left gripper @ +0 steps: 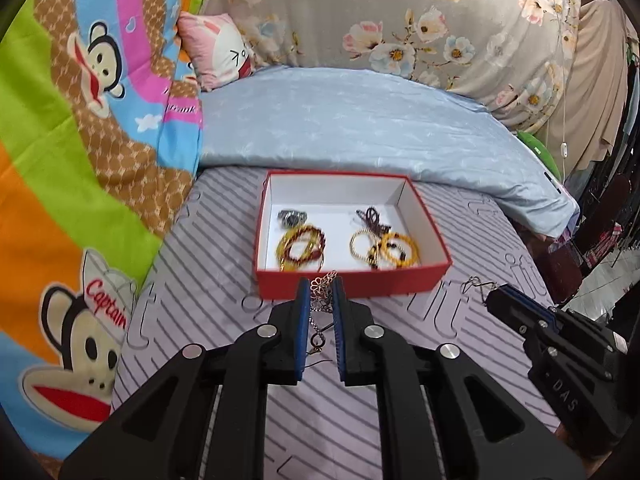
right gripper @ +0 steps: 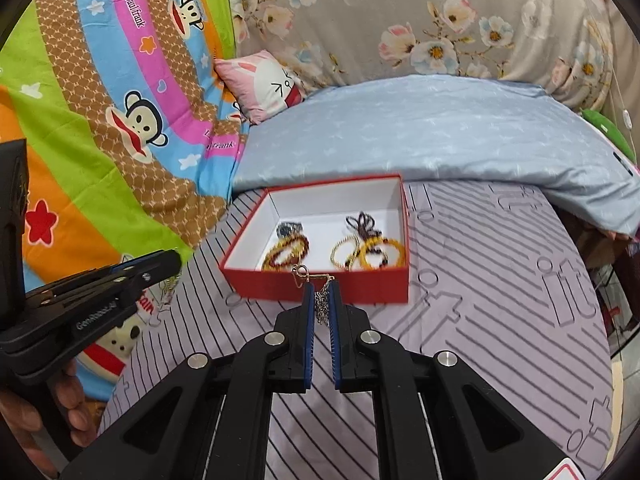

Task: Organize jewelry
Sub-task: 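Carry both silver pendants into the red box and open both tools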

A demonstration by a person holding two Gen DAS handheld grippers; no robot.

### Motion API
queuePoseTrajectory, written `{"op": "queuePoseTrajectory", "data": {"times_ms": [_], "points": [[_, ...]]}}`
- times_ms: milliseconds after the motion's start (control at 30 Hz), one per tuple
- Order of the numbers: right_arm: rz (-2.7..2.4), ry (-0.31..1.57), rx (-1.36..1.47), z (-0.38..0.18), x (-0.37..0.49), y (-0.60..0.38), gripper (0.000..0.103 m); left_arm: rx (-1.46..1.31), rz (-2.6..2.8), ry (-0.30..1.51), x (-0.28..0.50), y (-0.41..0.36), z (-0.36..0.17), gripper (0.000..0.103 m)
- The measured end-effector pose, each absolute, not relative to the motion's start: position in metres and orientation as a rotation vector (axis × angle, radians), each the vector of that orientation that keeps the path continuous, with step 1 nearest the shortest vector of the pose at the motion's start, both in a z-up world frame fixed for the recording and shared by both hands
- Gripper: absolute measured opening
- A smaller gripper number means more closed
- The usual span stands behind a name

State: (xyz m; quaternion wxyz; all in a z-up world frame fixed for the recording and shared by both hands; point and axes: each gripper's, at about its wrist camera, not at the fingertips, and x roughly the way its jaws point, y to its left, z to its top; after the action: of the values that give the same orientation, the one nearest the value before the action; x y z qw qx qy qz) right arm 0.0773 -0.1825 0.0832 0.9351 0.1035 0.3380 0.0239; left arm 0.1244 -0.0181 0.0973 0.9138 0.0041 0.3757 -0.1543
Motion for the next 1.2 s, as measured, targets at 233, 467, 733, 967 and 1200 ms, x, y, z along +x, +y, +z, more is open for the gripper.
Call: {"op": "queuePoseTrajectory", "data": {"times_ms": [233,467,733,967,1200], "points": [[0.046,0.677,0.193,0.093,0.115,-0.181,0.007,0.047,-0.307,0.749,0.161,-0.045,0.105,0.010],[0.028,0.688,0.184,0.089,0.150,-0.184,0.007,0.053,-0.282,0.764,0.195,-0.057,0.097,0.010],[0.016,0.708,0.180,0.079,0.177,-0.188,0.007,0.065,-0.266,0.788,0.221,-0.063,0.082,0.010],[0.014,0.724,0.184,0.070,0.193,-0.191,0.007,0.071,-0.263,0.810,0.236,-0.068,0.070,0.010],[0.010,0.737,0.181,0.062,0.206,-0.193,0.007,0.083,-0.263,0.822,0.250,-0.076,0.062,0.010]]}}
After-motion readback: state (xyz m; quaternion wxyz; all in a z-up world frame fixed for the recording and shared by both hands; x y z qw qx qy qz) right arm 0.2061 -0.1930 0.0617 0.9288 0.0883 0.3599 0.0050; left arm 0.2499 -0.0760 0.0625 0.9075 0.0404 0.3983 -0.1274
